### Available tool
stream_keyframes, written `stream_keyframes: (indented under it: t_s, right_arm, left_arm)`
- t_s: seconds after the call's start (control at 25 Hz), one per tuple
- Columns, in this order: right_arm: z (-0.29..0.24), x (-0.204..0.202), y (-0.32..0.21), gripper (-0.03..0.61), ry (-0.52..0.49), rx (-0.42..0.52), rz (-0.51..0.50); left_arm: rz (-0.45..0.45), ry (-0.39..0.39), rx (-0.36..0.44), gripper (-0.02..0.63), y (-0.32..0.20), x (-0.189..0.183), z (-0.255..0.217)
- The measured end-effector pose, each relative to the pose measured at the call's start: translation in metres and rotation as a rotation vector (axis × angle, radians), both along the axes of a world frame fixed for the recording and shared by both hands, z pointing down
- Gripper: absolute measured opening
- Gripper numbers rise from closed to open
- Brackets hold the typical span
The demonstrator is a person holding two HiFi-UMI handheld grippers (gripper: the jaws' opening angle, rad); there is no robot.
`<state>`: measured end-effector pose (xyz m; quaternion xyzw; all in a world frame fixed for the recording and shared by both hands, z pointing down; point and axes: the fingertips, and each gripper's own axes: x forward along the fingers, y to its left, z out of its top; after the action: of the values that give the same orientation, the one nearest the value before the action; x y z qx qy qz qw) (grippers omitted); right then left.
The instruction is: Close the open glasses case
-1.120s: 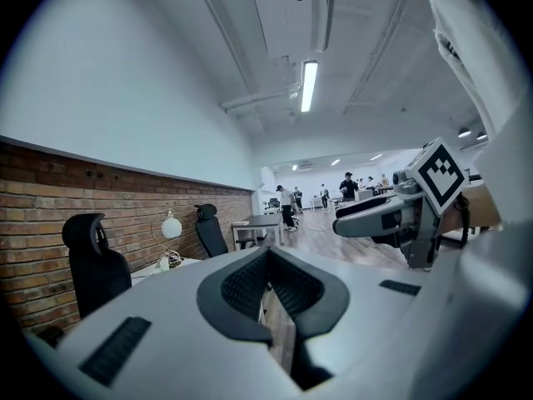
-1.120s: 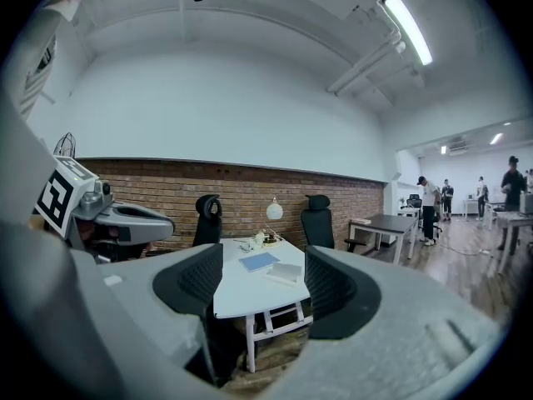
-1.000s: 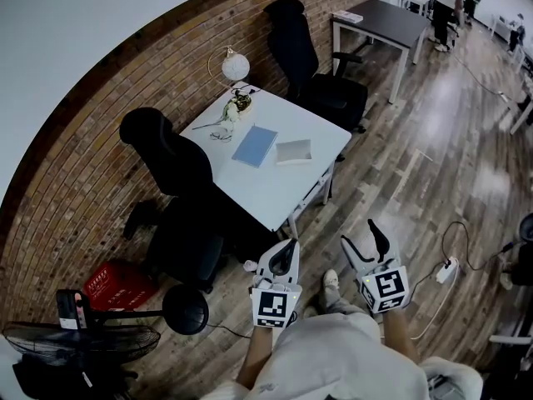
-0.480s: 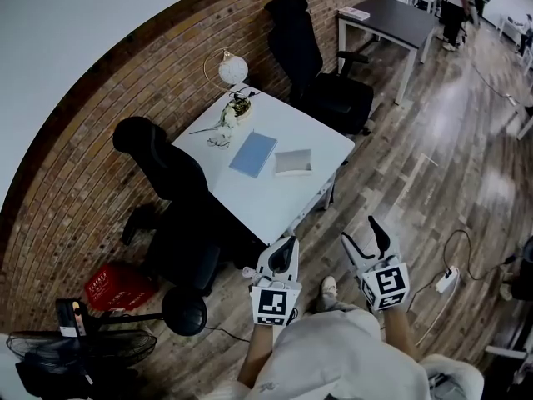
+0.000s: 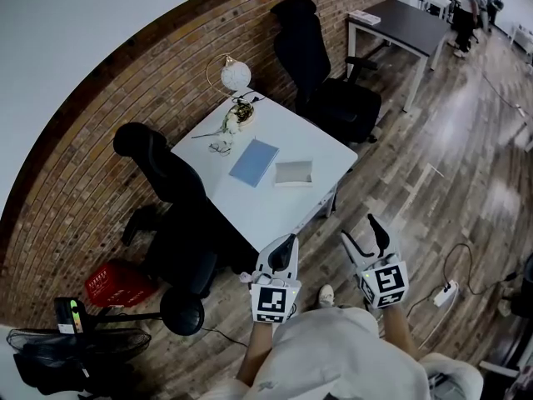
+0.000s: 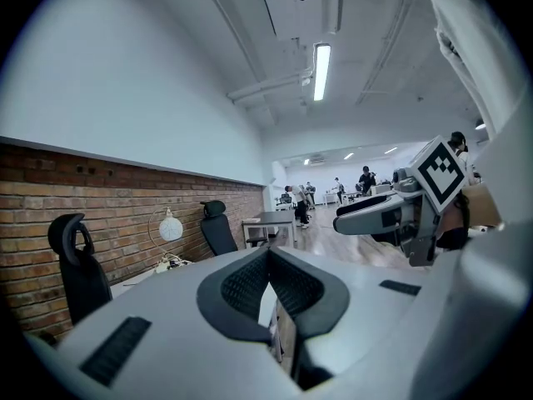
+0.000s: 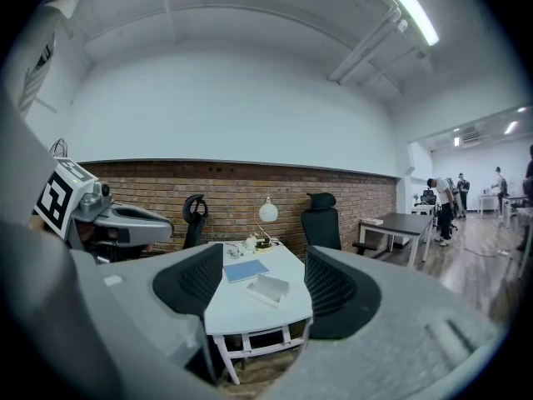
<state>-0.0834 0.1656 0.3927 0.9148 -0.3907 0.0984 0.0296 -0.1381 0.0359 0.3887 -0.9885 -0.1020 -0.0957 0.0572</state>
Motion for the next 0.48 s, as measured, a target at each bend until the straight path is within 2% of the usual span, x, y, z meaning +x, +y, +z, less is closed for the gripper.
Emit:
stream_keyframes:
  t_s: [0.48]
  right_arm:
    - [0.002, 0.039, 0.012, 0.305, 0.001, 0.021, -0.035]
  left_arm:
    - [-0.018, -0.002, 0.014, 0.005, 0.017, 0.036, 0.002]
